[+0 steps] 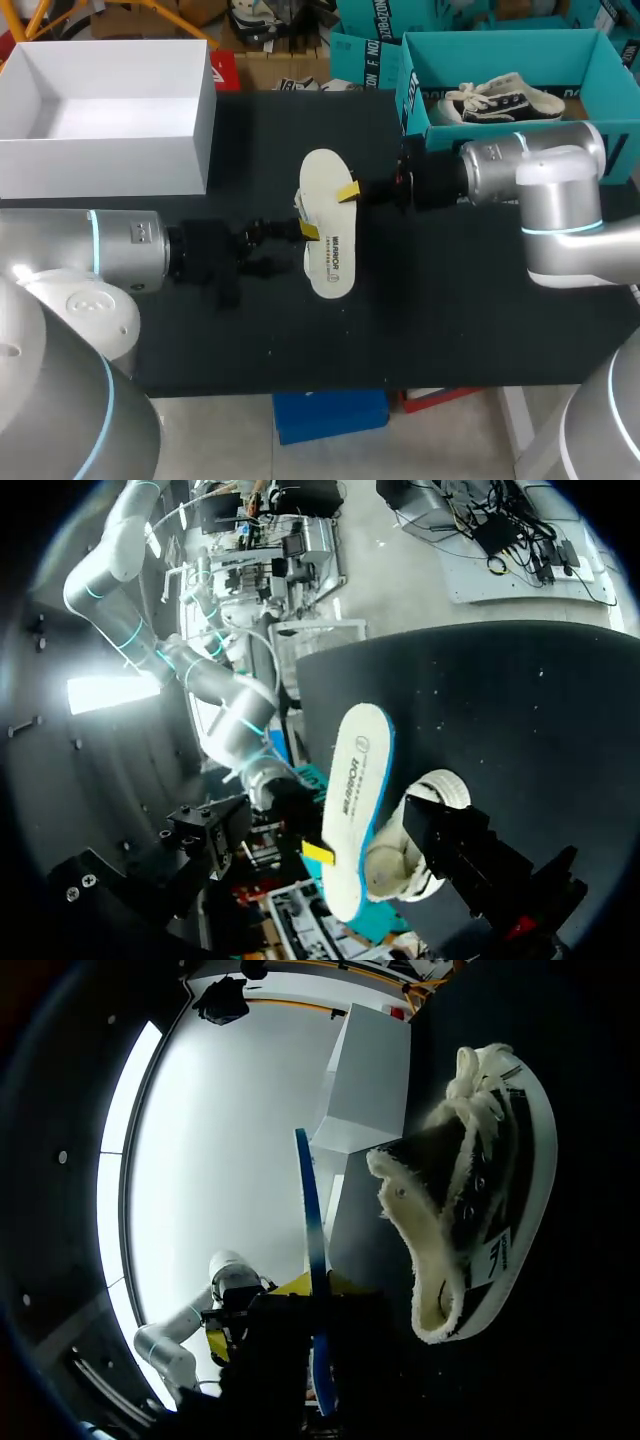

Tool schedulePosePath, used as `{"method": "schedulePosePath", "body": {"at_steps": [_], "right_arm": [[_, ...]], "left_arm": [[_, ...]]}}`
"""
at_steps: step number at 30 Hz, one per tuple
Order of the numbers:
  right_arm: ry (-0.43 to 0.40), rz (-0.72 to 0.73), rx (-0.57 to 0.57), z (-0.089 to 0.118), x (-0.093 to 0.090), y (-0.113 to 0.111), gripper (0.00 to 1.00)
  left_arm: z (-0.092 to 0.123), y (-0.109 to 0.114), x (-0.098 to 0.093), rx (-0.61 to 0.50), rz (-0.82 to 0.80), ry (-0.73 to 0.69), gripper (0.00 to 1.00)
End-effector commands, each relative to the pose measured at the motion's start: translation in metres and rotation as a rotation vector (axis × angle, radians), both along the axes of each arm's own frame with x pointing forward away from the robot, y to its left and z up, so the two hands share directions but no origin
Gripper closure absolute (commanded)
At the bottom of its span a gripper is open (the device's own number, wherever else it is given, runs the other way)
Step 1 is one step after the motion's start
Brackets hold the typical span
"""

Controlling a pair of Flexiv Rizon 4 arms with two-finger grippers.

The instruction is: Take the shoe out of the shoebox, open the shoe tongue, remove and reinsert the insole, then place the shoe into the shoebox

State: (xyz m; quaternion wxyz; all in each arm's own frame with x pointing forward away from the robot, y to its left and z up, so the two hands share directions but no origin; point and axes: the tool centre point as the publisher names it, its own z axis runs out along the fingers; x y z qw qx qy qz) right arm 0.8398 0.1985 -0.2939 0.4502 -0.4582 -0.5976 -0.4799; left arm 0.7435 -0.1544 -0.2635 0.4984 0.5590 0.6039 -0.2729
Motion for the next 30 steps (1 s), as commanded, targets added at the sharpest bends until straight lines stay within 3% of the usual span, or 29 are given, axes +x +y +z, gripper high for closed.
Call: {"method": "schedulePosePath", "body": {"at_steps": [1,8,17,30], "right_arm": [[0.000,0.001,0.000,-0.001,0.001,0.001,1.00],[0.000,0.001,0.000,-0.001,0.001,0.001,1.00],[0.000,0.001,0.000,-0.001,0.001,0.001,1.00],[0.000,0.001,0.000,-0.001,0.001,0.001,1.00]], "left_arm": [[0.012,0.001,0.003,0.208,0.030,0.067,0.00],[0.031,-0.007,0.013,0.405,-0.067,0.118,0.00],[0.072,-0.026,0.023,0.635,-0.102,0.071,0.00],[0.082,-0.041,0.023,0.743,-0.087,0.065,0.00]]}}
